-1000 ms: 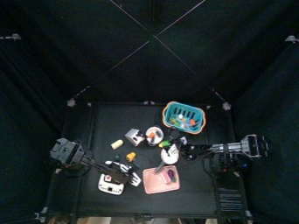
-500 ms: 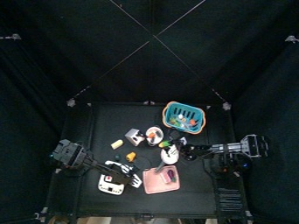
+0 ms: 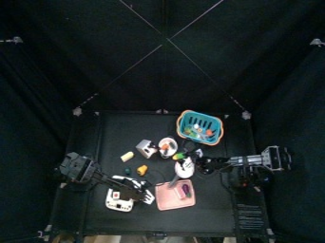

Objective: Grab white sushi roll

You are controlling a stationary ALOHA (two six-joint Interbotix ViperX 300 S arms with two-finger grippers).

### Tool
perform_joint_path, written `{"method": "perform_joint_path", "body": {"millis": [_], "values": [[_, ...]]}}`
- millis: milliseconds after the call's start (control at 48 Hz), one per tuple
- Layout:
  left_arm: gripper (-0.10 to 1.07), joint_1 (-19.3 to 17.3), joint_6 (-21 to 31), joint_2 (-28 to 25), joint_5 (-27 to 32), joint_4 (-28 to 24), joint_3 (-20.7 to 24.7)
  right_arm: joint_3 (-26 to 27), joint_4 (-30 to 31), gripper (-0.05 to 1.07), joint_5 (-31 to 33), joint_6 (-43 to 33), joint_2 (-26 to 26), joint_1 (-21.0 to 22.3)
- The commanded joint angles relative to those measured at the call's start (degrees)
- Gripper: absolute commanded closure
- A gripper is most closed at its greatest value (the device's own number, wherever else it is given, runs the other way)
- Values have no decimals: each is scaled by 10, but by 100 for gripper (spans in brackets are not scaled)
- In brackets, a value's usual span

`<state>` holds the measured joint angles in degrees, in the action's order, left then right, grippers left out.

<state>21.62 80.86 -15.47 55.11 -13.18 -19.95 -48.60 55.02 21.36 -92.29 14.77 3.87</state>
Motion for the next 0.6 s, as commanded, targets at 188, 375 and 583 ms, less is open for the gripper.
{"method": "perform_joint_path", "body": {"millis": [188, 375, 583], "values": [[25, -1, -2, 5, 0, -2, 14, 6, 1, 14, -2, 1, 6, 1], [30, -3, 0, 19, 2, -10, 14, 4, -1, 14, -2, 1, 7, 1], [30, -2, 1, 23, 3, -11, 14, 4, -2, 14, -2, 1, 6, -1]]}}
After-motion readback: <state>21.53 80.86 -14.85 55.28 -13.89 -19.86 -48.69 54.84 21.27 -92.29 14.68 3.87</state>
